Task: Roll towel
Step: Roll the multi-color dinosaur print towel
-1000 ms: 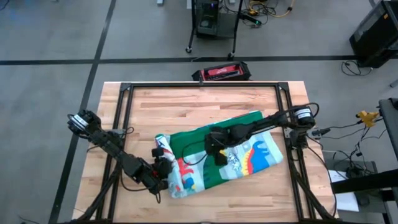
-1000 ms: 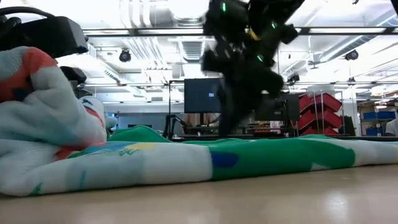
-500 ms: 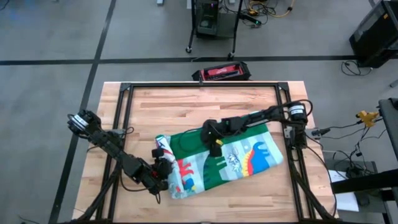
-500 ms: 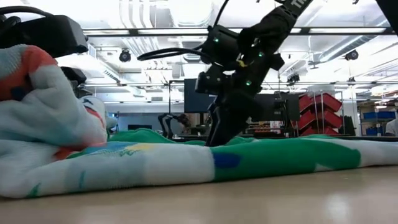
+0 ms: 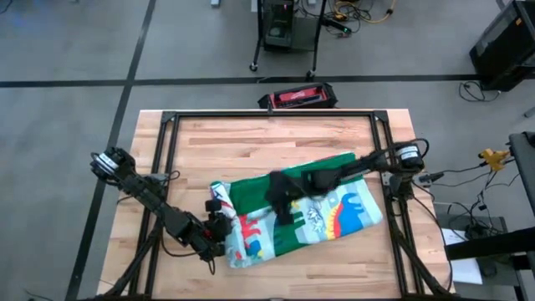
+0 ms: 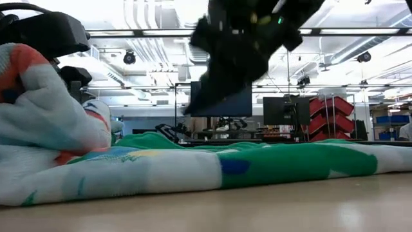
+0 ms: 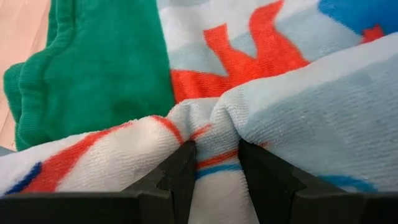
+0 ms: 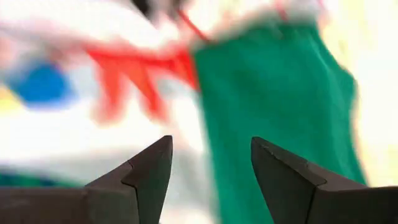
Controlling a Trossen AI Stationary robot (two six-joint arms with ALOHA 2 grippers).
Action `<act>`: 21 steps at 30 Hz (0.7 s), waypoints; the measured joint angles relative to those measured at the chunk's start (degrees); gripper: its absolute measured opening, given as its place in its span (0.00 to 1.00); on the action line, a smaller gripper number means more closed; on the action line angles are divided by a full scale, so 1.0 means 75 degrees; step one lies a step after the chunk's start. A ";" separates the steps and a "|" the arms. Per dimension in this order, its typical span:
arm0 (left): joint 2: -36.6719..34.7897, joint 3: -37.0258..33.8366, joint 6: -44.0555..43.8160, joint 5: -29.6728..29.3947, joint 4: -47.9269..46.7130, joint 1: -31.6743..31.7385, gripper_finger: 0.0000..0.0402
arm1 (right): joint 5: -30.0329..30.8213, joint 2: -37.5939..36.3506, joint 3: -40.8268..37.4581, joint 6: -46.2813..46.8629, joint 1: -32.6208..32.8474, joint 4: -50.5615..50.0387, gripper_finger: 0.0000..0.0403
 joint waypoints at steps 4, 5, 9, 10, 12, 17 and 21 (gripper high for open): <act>-0.0120 0.0023 0.0314 0.0051 0.0031 -0.0032 0.29 | 0.0007 0.0304 0.0052 0.0516 0.0683 0.2278 0.51; -0.0118 0.0048 0.0418 0.0054 0.0045 -0.0056 0.29 | 0.0005 0.0462 0.0054 0.0597 0.0813 0.2712 0.50; -0.0116 0.0079 0.0817 0.0130 0.0150 -0.0070 0.29 | 0.0030 0.1247 0.0331 0.0919 0.1154 0.3688 0.46; -0.0115 0.0079 0.0888 0.0155 0.0175 -0.0067 0.29 | 0.0030 0.1459 0.0523 0.0973 0.1216 0.3699 0.44; -0.0115 0.0077 0.1069 0.0183 0.0200 -0.0067 0.29 | 0.0041 0.1882 0.1019 0.1088 0.1301 0.3763 0.37; -0.0118 0.0079 0.1524 0.0312 0.0282 -0.0067 0.29 | 0.0025 0.2958 0.2225 0.1128 0.1473 0.3692 0.14; -0.0122 0.0079 0.1890 0.0318 0.0296 -0.0079 0.29 | 0.0017 0.3620 0.2979 0.1383 0.1601 0.3733 0.02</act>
